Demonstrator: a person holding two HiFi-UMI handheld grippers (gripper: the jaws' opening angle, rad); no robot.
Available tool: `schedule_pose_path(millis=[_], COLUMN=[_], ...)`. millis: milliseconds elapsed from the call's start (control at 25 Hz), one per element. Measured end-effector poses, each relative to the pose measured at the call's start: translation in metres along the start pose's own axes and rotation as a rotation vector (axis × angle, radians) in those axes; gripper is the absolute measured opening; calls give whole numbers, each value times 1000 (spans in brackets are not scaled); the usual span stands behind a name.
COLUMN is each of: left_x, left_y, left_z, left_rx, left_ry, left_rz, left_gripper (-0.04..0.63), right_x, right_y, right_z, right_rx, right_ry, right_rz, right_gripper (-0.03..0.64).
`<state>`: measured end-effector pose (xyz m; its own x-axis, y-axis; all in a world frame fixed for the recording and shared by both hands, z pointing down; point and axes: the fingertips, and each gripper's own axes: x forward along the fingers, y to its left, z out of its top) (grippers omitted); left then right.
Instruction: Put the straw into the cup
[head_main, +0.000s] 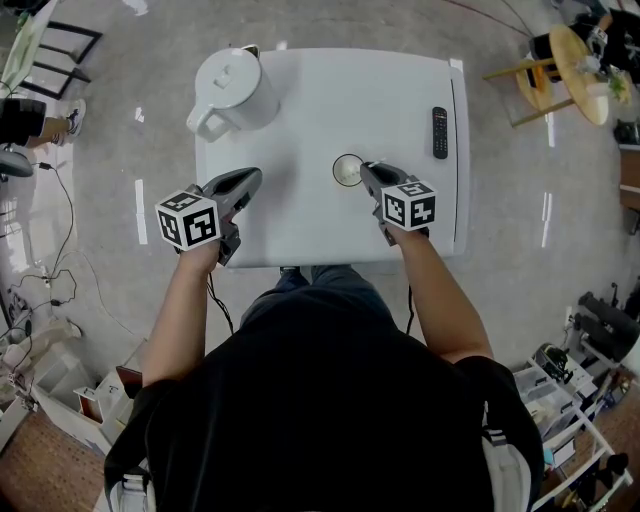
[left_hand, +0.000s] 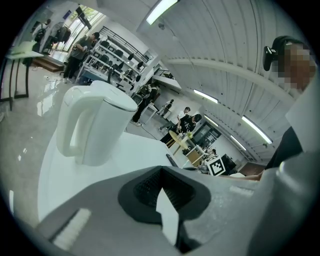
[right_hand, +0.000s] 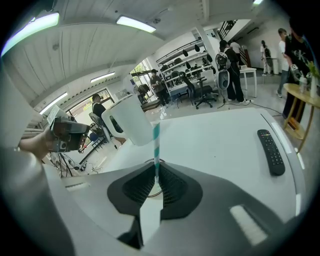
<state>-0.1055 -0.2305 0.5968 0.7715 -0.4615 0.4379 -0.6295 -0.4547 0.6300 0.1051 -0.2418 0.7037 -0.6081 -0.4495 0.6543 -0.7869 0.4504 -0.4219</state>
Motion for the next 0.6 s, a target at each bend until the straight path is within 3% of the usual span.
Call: schedule_pose_path(millis=[600], left_x=[2], left_y=[0], left_z=[1], left_rx=[0], left_ry=[1], left_rz=[-10], left_gripper=[2], right_x=[5], right_y=[-2], right_z=[2], right_rx=[3], right_ry=[-8], right_rz=[-8], right_gripper=[57])
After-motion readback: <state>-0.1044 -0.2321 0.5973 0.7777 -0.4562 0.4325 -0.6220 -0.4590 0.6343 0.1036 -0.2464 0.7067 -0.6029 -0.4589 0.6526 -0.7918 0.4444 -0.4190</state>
